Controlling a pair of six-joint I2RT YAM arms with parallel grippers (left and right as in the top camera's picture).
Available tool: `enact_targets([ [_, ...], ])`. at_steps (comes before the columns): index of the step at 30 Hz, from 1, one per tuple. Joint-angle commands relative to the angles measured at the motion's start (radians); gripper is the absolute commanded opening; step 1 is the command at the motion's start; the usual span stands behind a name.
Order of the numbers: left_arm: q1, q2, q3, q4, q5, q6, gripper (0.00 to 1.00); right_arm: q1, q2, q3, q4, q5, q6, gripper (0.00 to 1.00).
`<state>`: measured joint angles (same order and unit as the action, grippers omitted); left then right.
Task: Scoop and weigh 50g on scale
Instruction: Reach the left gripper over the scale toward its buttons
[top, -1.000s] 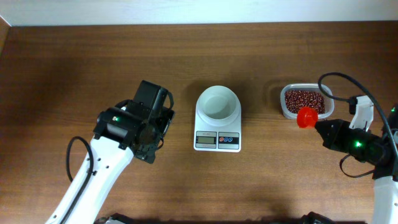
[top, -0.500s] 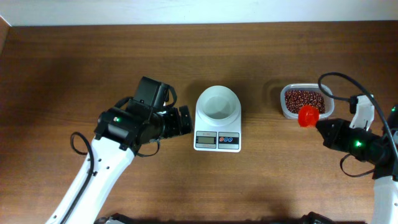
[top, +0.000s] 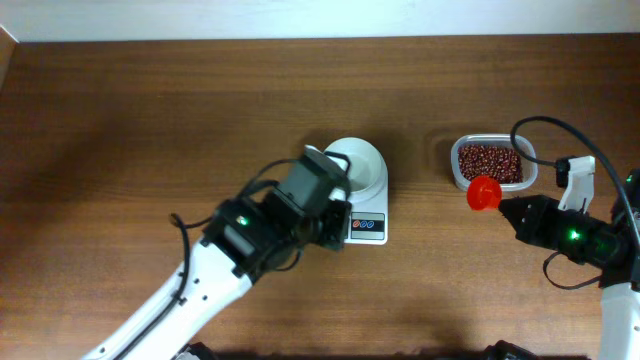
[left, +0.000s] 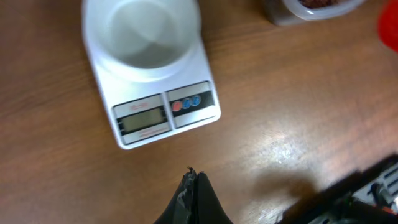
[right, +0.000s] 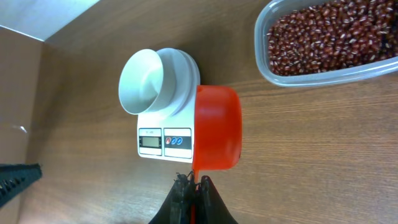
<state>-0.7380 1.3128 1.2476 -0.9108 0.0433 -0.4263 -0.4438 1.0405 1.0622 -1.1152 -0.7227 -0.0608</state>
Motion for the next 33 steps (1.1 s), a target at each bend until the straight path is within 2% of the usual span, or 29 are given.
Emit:
enact_targets([
  [1,-0.100,-0.010,0.014,0.040,-0.067,0.032,0.00,-0.002,-0.007,0.004,0.004,-0.033,-0.010,0.04],
  [5,-0.166,0.080,0.014,0.043,-0.116,0.032,0.00,-0.002,-0.007,0.004,0.005,-0.033,-0.002,0.04],
  [14,-0.166,0.257,0.014,0.072,-0.157,0.032,0.00,-0.002,-0.007,0.004,0.022,-0.033,0.016,0.04],
  [27,-0.166,0.278,0.014,0.129,-0.157,0.032,0.00,0.001,0.005,0.004,0.124,-0.034,0.016,0.04],
  [33,-0.166,0.286,0.014,0.153,-0.157,0.032,0.00,0.103,0.035,0.004,0.134,-0.019,-0.058,0.04],
])
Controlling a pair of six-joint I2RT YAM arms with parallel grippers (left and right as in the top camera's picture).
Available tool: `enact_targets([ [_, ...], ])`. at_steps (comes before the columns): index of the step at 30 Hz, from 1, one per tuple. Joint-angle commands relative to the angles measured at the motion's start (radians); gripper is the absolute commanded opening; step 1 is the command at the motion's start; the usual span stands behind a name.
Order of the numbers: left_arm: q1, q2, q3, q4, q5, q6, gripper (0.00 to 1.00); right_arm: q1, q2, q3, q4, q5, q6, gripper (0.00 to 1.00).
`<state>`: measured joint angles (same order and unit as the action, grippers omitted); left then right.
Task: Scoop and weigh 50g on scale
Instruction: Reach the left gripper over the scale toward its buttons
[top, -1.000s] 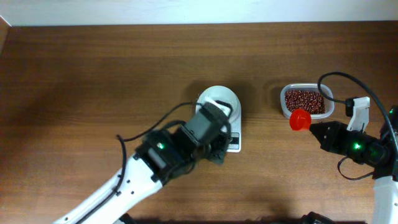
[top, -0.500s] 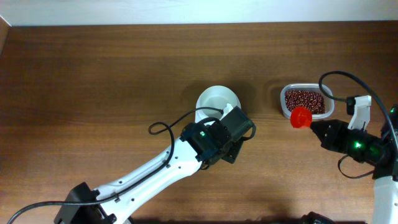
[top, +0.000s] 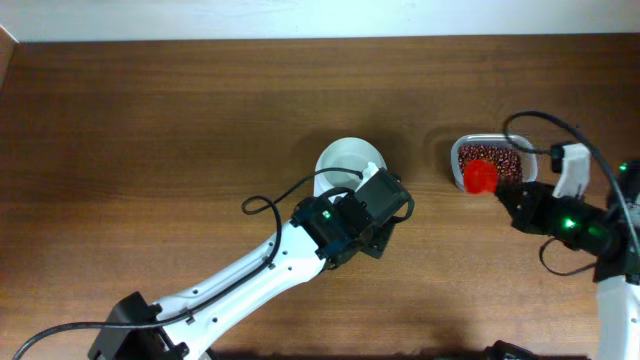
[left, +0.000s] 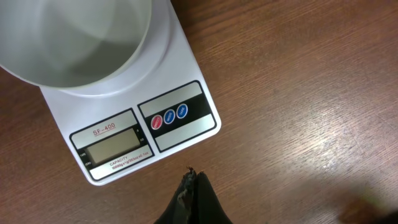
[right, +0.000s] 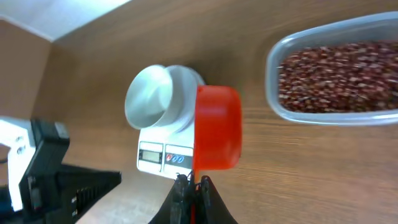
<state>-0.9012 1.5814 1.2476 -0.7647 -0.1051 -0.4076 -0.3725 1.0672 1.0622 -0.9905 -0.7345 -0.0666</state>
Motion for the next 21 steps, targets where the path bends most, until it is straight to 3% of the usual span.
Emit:
enact_targets([
  [1,-0.002,0.024,0.014,0.006,-0.009,0.013,0.00,0.032,0.008,0.004,0.020,0.008,-0.053,0.04],
  [8,-0.002,0.160,0.014,0.016,-0.039,-0.021,0.00,0.032,0.008,0.004,0.049,0.097,-0.053,0.04],
  [9,-0.002,0.171,0.014,0.016,-0.057,-0.060,0.00,0.032,0.008,0.004,0.063,0.097,-0.053,0.04],
  [11,-0.002,0.191,0.013,0.016,-0.133,-0.256,0.00,0.032,0.008,0.004,0.083,0.097,-0.053,0.04],
  [16,-0.003,0.251,0.013,0.024,-0.158,-0.574,0.00,0.032,0.008,0.004,0.115,0.096,-0.049,0.04],
  [21,-0.014,0.325,0.014,0.035,-0.159,-0.602,0.00,0.032,0.008,0.004,0.116,0.096,-0.049,0.04],
])
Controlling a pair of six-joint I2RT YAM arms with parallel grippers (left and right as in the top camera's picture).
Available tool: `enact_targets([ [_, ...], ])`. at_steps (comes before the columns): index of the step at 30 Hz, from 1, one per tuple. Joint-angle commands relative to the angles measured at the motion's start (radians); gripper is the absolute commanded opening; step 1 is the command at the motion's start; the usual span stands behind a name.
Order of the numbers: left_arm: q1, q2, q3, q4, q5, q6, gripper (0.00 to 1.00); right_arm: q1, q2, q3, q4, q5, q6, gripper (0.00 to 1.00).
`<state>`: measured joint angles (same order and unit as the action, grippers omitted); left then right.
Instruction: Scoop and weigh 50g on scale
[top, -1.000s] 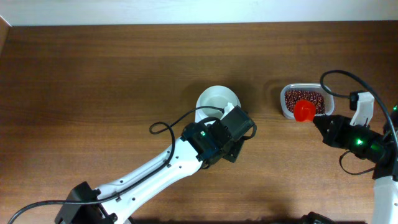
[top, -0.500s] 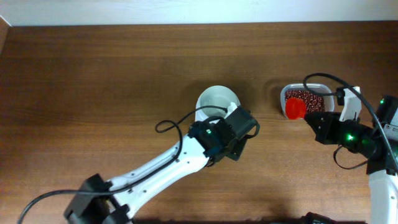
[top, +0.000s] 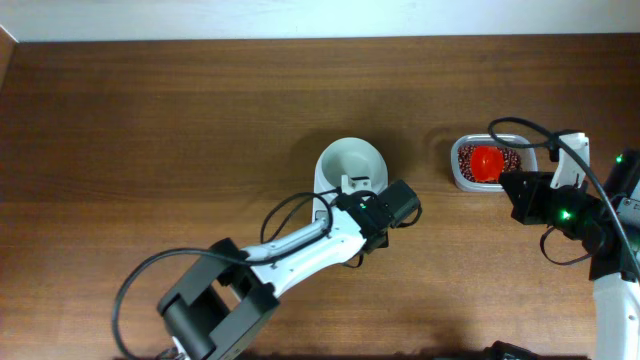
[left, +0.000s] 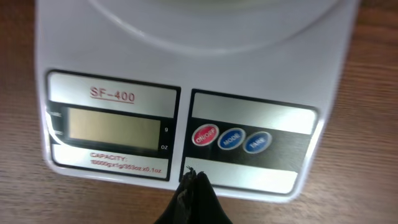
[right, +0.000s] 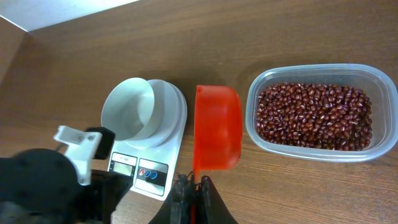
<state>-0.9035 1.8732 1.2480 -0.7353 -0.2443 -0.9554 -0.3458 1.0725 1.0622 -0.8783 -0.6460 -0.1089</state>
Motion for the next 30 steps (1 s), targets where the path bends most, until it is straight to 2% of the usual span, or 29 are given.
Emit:
enact_targets([
  [1,-0.012,0.034,0.013,0.011,-0.020,-0.054,0.00,0.005,0.003,0.004,0.004,0.008,-0.007,0.04],
  [13,-0.012,0.063,0.013,0.077,-0.105,-0.054,0.00,0.005,0.003,0.004,0.004,0.008,-0.007,0.04],
  [30,-0.012,0.090,0.013,0.101,-0.119,-0.054,0.00,0.005,0.003,0.004,0.004,0.008,-0.007,0.04],
])
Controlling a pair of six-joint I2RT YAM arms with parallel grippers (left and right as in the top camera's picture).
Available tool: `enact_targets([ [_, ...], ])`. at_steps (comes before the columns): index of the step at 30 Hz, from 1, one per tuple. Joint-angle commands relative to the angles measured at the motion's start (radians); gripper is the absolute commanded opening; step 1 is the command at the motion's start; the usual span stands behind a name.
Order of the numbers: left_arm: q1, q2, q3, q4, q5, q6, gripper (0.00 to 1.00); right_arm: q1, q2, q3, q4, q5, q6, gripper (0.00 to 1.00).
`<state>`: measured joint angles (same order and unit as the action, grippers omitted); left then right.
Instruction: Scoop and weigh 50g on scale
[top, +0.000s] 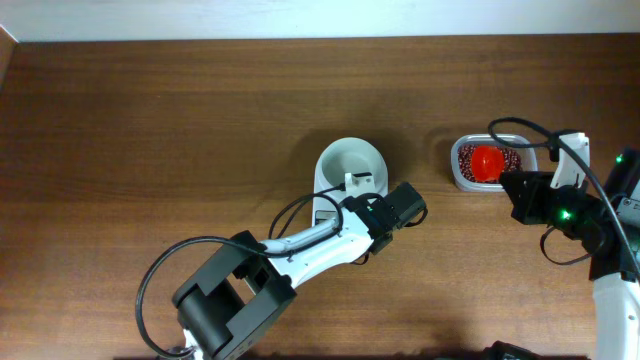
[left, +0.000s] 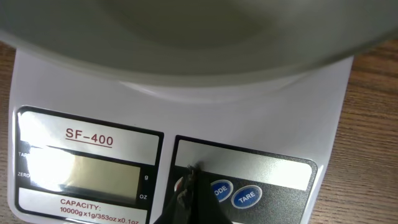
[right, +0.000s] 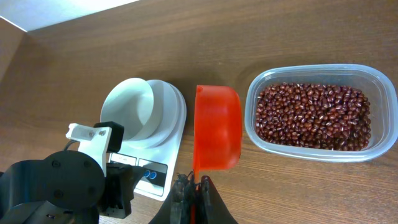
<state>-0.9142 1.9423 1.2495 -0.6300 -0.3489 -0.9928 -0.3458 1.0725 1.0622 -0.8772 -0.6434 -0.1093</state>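
Observation:
A white scale (left: 261, 118) carries a white bowl (left: 186, 25) and its display (left: 81, 175) is blank. My left gripper (left: 189, 180) is shut, its tip resting on the button panel where the red on/off button sits, left of the two blue buttons. From overhead the left gripper (top: 366, 214) lies across the scale's front. My right gripper (right: 191, 183) is shut on the handle of a red scoop (right: 216, 127). The scoop (top: 487, 161) hangs over the clear tub of red beans (right: 314, 115).
Brown wooden table (top: 150, 120) all round. The bean tub (top: 468, 180) stands right of the scale (top: 328, 205), a short gap between them. My left arm stretches in from the lower left. A light wall edge runs along the back.
My left gripper has gone forward from the panel's near edge onto the on/off button, which it now covers. The display stays blank. The right gripper and scoop have not moved.
My shut left gripper first hung well in front of the scale, then nearer, then at the panel's edge, and now on the on/off button. The right gripper held the red scoop in front of the bean tub, then over it, where it stays.

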Motion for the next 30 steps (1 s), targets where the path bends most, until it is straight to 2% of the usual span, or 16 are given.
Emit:
enact_targets([
  [1,-0.002,0.021,0.011,-0.007,-0.014,-0.016,0.00,0.005,0.003,0.004,0.003,0.005,-0.007,0.04],
  [11,-0.002,0.023,0.000,-0.005,-0.007,-0.018,0.00,0.005,0.003,0.004,0.003,0.005,-0.006,0.04],
  [25,0.003,0.022,-0.038,-0.006,-0.007,-0.117,0.00,0.005,0.003,0.004,-0.008,0.005,-0.006,0.04],
  [29,0.003,-0.064,0.010,-0.140,-0.014,-0.102,0.00,0.005,0.003,0.004,-0.023,0.005,-0.006,0.04],
  [30,0.003,-0.098,0.011,-0.146,-0.014,-0.061,0.00,0.005,0.003,0.004,-0.026,0.005,-0.006,0.04],
])
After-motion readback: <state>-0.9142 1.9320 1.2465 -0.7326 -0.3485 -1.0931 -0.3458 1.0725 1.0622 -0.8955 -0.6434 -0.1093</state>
